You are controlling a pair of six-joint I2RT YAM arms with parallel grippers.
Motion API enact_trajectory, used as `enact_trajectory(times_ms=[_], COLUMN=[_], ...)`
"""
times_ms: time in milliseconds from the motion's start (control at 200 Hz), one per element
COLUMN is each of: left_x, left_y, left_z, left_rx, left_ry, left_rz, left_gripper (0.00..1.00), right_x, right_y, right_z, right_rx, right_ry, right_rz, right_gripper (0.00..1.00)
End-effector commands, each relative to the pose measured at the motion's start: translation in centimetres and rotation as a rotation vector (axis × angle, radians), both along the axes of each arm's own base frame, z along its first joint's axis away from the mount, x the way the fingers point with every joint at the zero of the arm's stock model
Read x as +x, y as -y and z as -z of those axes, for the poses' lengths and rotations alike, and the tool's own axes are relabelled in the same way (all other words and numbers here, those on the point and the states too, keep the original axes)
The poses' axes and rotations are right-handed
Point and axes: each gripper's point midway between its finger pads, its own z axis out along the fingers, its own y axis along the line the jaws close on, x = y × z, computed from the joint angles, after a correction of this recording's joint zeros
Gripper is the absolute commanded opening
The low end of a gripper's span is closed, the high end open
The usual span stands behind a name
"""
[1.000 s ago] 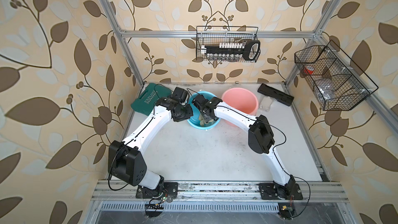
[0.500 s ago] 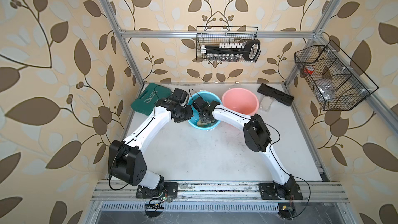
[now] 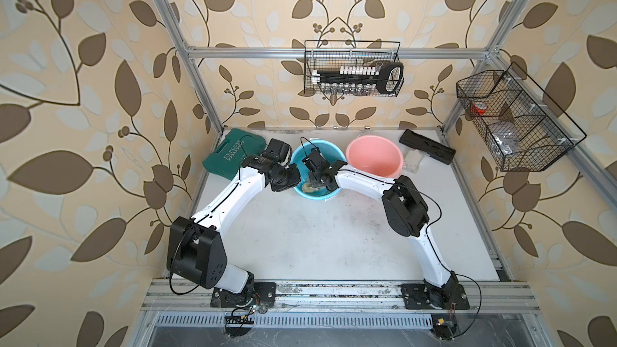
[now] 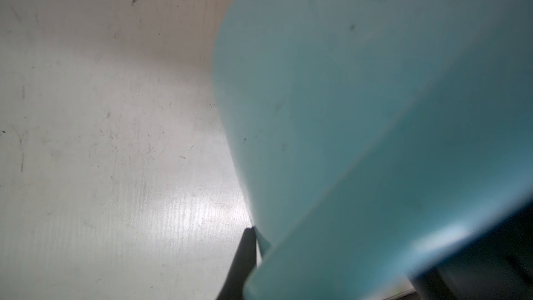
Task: Wipe the inside of the bucket with a cloth
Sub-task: Wipe the dirt from the inside of the bucket.
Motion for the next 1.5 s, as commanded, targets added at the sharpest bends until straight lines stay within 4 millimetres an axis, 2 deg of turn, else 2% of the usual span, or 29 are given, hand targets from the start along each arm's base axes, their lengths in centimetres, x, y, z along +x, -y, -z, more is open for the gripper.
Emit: enact_trajectory(times_ms=[0, 320, 350, 370, 450, 510, 655, 840, 870, 905, 1025, 1270, 1365, 1495], left_x=[-5.8, -5.9, -5.9, -5.9, -6.0, -5.9, -6.1, -6.0, -6.0, -6.0, -5.9, -6.0, -6.1, -5.9], left_y=[0.1, 0.4, 0.3, 0.4, 0.4, 0.4, 0.6, 0.7, 0.7, 0.7, 1.0, 0.8, 0.6, 0.8], left_z=[2.1, 2.3, 2.4, 2.3, 2.3, 2.3, 2.4, 2.6, 2.6, 2.7, 2.7, 2.7, 2.8, 2.7], left_rx=[-0.011, -0.021, -0.020, -0.021, -0.024, -0.025, -0.033, -0.034, -0.035, -0.035, -0.045, -0.034, -0.032, -0.037], left_ry=[-0.226, -0.241, -0.243, -0.243, -0.243, -0.241, -0.250, -0.257, -0.259, -0.261, -0.268, -0.271, -0.270, -0.269], left_rz=[0.071, 0.084, 0.084, 0.085, 0.087, 0.088, 0.092, 0.096, 0.098, 0.099, 0.104, 0.108, 0.106, 0.110], left_gripper=[0.00, 0.00, 0.00, 0.00, 0.00, 0.00, 0.00, 0.00, 0.00, 0.00, 0.00, 0.00, 0.00, 0.00], right_x=[2.4, -1.0, -1.3, -0.6, -1.4, -1.2, 0.8, 2.8, 3.4, 2.8, 2.7, 3.1, 3.0, 2.8], right_y=[-2.5, -8.5, -8.9, -8.3, -9.6, -9.6, -7.6, -3.4, -2.2, -2.5, -1.1, 3.7, 5.1, 6.0], right_z=[-3.1, -3.5, -3.5, -3.5, -3.9, -3.8, -4.0, -5.3, -5.7, -6.1, -6.9, -7.6, -7.1, -5.0], right_rx=[0.239, 0.503, 0.521, 0.535, 0.602, 0.593, 0.524, 0.342, 0.288, 0.225, 0.027, -0.234, -0.311, -0.343], right_ry=[0.062, -0.063, -0.079, -0.085, -0.141, -0.162, -0.068, 0.107, 0.145, 0.181, 0.292, 0.393, 0.380, 0.267], right_rz=[-0.078, -0.365, -0.384, -0.383, -0.457, -0.443, -0.312, -0.097, -0.056, -0.047, 0.024, 0.233, 0.270, 0.261], right_gripper=[0.00, 0.00, 0.00, 0.00, 0.00, 0.00, 0.00, 0.00, 0.00, 0.00, 0.00, 0.00, 0.00, 0.00])
